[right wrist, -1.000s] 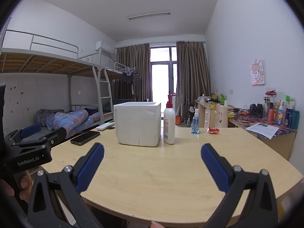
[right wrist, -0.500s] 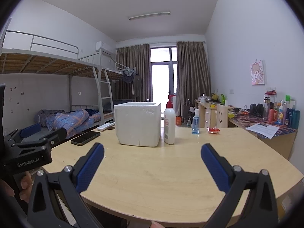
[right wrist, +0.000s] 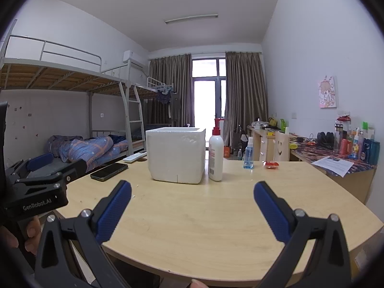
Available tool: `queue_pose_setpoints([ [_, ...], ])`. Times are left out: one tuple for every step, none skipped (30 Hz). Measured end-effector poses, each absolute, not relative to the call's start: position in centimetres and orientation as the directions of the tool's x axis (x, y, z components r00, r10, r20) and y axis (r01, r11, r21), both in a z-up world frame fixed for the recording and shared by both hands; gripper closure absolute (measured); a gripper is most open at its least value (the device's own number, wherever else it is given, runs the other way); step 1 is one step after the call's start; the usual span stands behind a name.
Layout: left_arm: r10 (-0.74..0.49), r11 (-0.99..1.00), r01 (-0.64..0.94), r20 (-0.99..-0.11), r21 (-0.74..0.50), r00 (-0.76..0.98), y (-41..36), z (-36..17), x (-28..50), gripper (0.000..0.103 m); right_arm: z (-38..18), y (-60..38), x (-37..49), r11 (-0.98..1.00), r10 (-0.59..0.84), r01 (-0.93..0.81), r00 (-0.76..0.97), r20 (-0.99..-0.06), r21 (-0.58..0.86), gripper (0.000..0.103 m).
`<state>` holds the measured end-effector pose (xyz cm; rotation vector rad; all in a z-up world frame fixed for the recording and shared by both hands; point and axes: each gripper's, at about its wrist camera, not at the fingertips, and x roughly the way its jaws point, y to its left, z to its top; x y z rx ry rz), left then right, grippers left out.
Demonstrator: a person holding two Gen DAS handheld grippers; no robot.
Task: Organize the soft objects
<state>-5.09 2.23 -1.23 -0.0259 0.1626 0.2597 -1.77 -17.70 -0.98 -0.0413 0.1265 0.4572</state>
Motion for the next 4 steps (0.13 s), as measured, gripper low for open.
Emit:
queue_pose_setpoints([
  [0.254, 0.966, -0.258, -0.163, -0.005, 0.953, 2.27, -1.23, -5.07, 0.001, -0.99, -17.71, -1.77, 0.897, 0.437, -0.442, 0.890, -0.132, -0.011, 0.000],
  [0.254, 0.966, -0.259, -0.163, -0.006, 0.953, 2.31, -1.18, -5.07, 0.001, -0.99, -17.68, -1.77, 0.897, 0.437, -0.442, 0.890, -0.133, -0.012, 0.000],
  [0.251, 0.967, -0.256, -0.165, -0.004, 0.954, 2.30, -1.22, -5.07, 0.001, -0.99, -17.72, -1.83, 0.897, 0.437, -0.442, 0.890, -0.133, -0.012, 0.000],
  [0.251, 0.967, -0.256, -0.165, -0.005, 0.954, 2.32, -1.19, -5.09, 0.001, -0.97, -17.68, -1.78, 0.897, 0.437, -0.442, 0.890, -0.132, -0.012, 0.000],
])
